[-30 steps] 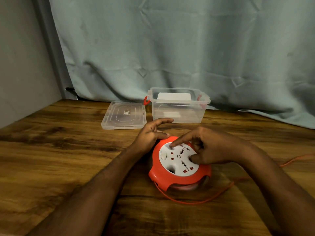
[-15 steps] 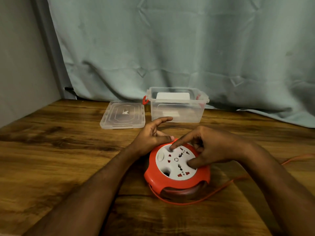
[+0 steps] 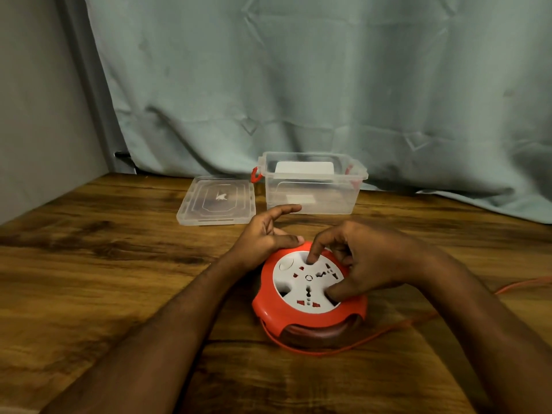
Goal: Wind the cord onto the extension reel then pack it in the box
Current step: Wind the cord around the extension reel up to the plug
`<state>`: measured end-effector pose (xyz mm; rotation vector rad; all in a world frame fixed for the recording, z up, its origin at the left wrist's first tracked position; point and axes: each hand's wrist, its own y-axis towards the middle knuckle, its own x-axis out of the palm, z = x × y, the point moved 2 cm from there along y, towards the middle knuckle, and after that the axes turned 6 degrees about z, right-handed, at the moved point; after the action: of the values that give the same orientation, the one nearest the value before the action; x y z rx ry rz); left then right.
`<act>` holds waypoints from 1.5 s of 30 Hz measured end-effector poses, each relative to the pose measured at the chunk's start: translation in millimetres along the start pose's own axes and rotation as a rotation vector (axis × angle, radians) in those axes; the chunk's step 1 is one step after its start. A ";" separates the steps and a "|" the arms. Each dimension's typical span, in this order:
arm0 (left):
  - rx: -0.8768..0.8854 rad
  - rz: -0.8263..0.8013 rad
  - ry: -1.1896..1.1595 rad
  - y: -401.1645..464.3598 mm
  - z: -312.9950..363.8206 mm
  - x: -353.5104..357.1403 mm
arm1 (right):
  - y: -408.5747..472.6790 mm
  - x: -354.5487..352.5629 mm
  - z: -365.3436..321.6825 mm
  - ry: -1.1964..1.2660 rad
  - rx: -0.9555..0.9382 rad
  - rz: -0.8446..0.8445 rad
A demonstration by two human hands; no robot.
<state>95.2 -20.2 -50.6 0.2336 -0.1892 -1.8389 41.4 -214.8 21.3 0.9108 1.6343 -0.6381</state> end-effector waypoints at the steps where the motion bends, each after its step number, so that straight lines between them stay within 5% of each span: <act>1: 0.000 0.002 -0.004 -0.3 0.6 0.6 | -0.1 -0.4 -0.8 -0.019 0.004 0.003; 33: 0.008 0.072 0.016 1.8 0.4 0.0 | 0.5 13.1 -31.8 -0.266 0.068 0.177; 39: 0.019 0.058 0.029 1.9 0.1 -0.4 | 2.8 19.8 -30.9 -0.221 0.154 0.167; 45: 0.052 0.037 0.023 1.7 -0.6 -0.8 | 0.8 5.9 -15.0 -0.124 0.048 0.063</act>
<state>97.2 -20.0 -50.7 0.2856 -0.2246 -1.7955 33.2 -201.0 19.3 0.9355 1.4804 -0.6791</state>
